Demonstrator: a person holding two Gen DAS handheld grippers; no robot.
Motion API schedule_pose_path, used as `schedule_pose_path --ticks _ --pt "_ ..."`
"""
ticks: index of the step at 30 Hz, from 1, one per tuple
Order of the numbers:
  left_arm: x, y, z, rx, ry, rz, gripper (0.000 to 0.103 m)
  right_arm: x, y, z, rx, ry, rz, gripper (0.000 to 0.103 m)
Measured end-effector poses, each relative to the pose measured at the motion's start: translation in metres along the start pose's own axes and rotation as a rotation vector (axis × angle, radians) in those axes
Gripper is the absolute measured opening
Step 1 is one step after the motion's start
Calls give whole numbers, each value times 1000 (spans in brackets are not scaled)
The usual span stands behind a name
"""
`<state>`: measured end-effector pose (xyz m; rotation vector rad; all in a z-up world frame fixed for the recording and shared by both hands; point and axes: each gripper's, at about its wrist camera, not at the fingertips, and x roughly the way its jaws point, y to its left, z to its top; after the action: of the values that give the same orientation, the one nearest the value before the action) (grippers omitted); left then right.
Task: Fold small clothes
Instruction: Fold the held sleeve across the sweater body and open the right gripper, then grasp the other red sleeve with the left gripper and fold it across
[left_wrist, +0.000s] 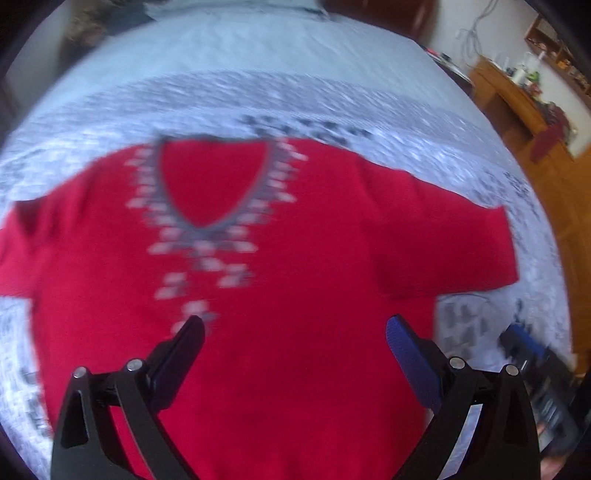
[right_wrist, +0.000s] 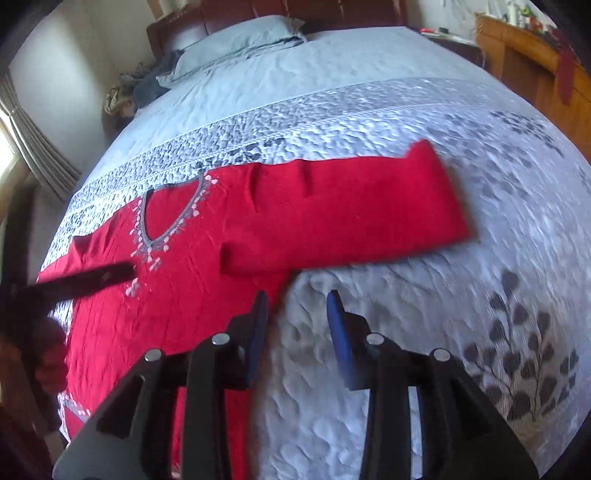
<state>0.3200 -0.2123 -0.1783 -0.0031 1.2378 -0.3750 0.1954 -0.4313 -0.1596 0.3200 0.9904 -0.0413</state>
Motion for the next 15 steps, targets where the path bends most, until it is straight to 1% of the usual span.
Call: schedule_pose_path --ticks 1,3,4,5,6,8,9,10,11,15 --pt "12 -12 4 5 22 -29 99 -2 -8 -10 16 -18 2 34" --pt "41 -31 14 2 84 -71 98 3 -21 -19 55 -33 18 34" --pt "49 -36 16 -5 98 -81 95 9 -27 -21 67 -12 43 34" --pt "61 -43 22 -25 117 -94 91 13 -31 -20 70 -2 52 34" --pt "69 -45 25 -45 131 -101 88 15 -34 -20 64 -9 44 34" --pt "79 -47 31 -79 149 -117 78 19 -39 -21 49 -16 8 34" --pt "85 -47 33 -90 151 -112 77 22 -41 -23 60 -7 25 34" --pt "88 -49 35 -100 145 -97 73 24 -44 -24 75 -2 47 34" --pt "86 -52 35 -102 138 -90 65 26 -47 -25 85 1 55 34" --pt "87 -64 40 -86 117 -79 50 30 -54 -25 99 3 35 34"
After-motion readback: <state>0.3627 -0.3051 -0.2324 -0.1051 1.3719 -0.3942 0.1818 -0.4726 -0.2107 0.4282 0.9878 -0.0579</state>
